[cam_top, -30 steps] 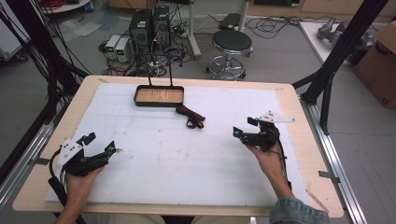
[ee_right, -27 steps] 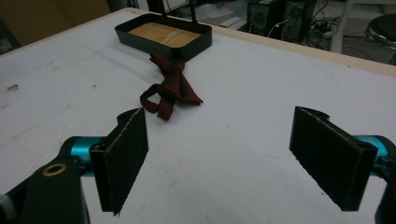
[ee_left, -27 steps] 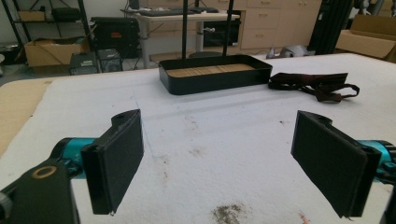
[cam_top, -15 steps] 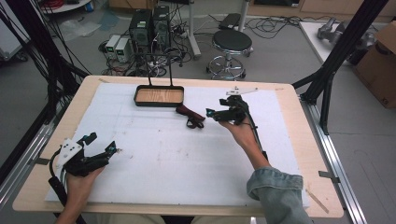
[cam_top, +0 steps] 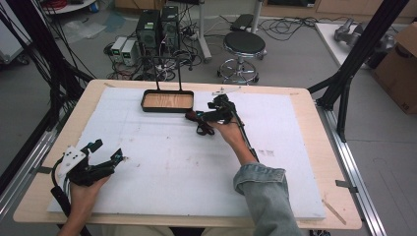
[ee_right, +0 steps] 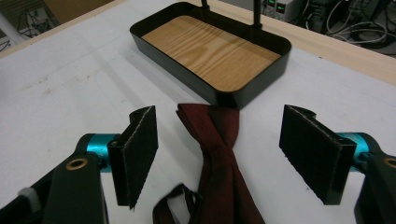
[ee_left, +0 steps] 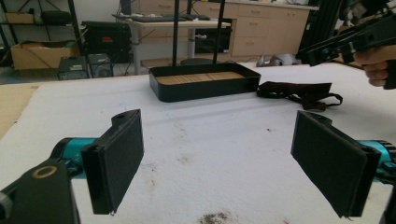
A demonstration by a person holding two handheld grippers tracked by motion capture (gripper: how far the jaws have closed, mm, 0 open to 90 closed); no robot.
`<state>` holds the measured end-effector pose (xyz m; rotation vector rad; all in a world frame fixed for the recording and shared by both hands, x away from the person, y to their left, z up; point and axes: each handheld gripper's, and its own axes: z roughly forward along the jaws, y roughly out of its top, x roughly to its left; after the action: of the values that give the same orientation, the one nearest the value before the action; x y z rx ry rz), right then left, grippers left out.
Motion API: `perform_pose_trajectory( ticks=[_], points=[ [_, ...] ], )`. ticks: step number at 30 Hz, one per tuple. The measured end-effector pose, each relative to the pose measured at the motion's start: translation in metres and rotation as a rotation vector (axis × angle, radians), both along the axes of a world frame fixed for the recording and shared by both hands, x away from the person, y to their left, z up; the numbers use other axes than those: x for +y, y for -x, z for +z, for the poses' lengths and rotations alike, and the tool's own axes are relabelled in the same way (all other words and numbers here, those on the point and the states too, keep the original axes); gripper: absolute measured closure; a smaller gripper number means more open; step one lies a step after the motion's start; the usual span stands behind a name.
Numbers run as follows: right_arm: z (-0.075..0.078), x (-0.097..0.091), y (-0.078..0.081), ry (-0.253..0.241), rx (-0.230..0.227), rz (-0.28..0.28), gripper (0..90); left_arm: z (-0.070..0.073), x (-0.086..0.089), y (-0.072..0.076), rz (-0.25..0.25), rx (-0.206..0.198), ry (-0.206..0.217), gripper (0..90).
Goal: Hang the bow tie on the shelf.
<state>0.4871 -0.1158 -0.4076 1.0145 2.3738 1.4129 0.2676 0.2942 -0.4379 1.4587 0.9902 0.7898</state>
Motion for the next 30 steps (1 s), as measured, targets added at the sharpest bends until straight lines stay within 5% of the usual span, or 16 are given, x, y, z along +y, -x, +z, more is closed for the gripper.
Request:
perform_pose_trajectory(
  ticks=[8, 23, 30],
  points=[
    [-0.011, 0.014, -0.011, 0.046, 0.046, 0.023, 36.9, 0.0, 0.001, 0.0, -0.01, 0.0, 0.01, 17.5],
    [-0.026, 0.012, -0.018, 0.099, 0.097, 0.023, 47.6, -0.001, 0.001, 0.0, -0.013, 0.01, 0.009, 17.6],
    [-0.032, 0.013, -0.02, 0.126, 0.128, 0.031, 60.3, -0.001, 0.001, -0.001, -0.012, 0.013, 0.009, 17.6]
  ],
)
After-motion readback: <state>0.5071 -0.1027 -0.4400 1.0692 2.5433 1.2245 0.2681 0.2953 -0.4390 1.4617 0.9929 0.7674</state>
